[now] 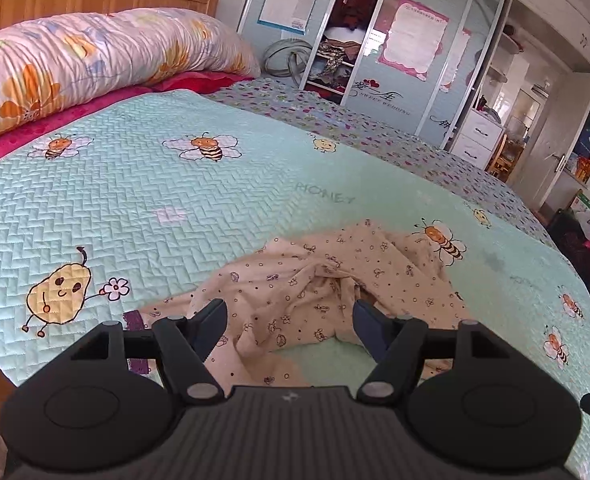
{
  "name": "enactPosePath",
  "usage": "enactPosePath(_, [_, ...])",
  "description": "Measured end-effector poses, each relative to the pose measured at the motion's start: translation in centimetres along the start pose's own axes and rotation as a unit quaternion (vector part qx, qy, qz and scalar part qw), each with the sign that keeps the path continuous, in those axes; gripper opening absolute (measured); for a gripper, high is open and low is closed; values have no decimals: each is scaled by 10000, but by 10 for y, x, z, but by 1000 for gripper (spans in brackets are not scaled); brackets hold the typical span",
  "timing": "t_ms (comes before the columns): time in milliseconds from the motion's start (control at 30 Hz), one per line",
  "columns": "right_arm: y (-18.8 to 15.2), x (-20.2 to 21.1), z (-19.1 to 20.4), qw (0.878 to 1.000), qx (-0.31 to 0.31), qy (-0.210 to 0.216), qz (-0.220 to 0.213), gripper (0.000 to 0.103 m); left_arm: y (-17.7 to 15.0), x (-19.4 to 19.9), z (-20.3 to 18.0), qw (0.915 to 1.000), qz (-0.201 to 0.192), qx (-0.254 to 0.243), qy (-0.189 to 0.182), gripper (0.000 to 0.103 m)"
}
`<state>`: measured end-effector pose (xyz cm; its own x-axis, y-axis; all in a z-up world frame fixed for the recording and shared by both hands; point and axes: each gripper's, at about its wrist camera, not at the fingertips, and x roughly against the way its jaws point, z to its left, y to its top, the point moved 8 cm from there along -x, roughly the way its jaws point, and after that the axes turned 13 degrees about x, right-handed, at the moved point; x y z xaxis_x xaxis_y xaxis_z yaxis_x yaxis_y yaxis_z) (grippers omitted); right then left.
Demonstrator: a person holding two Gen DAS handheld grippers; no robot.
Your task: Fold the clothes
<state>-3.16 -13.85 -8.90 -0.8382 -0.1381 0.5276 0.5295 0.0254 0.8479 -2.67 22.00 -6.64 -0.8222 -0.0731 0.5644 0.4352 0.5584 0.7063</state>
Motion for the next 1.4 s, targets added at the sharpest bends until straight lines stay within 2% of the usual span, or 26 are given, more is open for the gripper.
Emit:
enactPosePath(200, [7, 3, 15, 9994, 11, 283, -173, 21, 17, -24, -19, 9993, -75, -365, 49, 73])
enactPosePath(233, [7, -1, 20, 9992, -21, 357, -156, 28, 19, -31, -23, 9986, -105, -508, 120, 73])
enactPosePath(267, [6, -6, 25, 9991, -45, 406, -107, 36, 18, -41, -26, 9970, -108, -746, 176, 74])
enactPosePath(300, [2, -12, 28, 9990, -66, 452, -20, 38, 17, -51, -28, 9948, -109, -989, 231, 74])
enactPosePath(433, [-24, -37, 45, 9965, -109, 687, 453, 39, 8, -93, -22, 9830, 33, -1732, 602, 74])
enactPosePath(533, [-39, -50, 53, 9943, -76, 776, 733, 39, 6, -123, -8, 9822, 232, -1692, 789, 74])
enactPosePath(600, [-46, -56, 53, 9931, -111, 781, 865, 39, 5, -145, 2, 9821, 398, -1618, 883, 79])
enactPosePath(633, [-48, -59, 51, 9928, -151, 768, 908, 40, 1, -158, 8, 9793, 529, -1663, 1024, 80])
enactPosePath(700, [-52, -63, 48, 9921, -240, 734, 988, 42, -9, -181, 26, 9684, 782, -1764, 1578, 80])
enactPosePath(767, [-55, -65, 44, 9916, -310, 700, 1038, 44, -21, -191, 39, 9641, 925, -1819, 1697, 78])
enactPosePath(800, [-57, -66, 43, 9914, -342, 684, 1061, 45, -24, -189, 42, 9677, 872, -1736, 1605, 75])
enactPosePath(833, [-58, -67, 41, 9911, -357, 671, 1089, 45, -27, -186, 45, 9714, 811, -1646, 1507, 60])
enactPosePath(867, [-60, -67, 40, 9909, -364, 660, 1119, 45, -26, -179, 49, 9770, 704, -1428, 1421, 29])
enactPosePath(933, [-61, -67, 40, 9905, -373, 649, 1150, 45, -19, -158, 59, 9836, 484, -1014, 1409, 5])
enactPosePath(1000, [-60, -65, 41, 9909, -354, 660, 1120, 46, -10, -134, 69, 9855, 210, -877, 1439, 5])
enactPosePath(1133, [-58, -62, 49, 9910, -265, 749, 1078, 46, 8, -81, 75, 9906, -174, -679, 1172, 5])
enactPosePath(1200, [-57, -61, 55, 9907, -191, 826, 1068, 46, 19, -48, 74, 9909, -513, -635, 1069, 5])
enactPosePath(1267, [-55, -59, 62, 9903, -95, 908, 1042, 46, 23, -22, 75, 9886, -745, -658, 1133, 5])
enactPosePath(1400, [-50, -55, 74, 9894, 77, 1073, 979, 46, 8, 8, 85, 9874, -682, -662, 1265, 6])
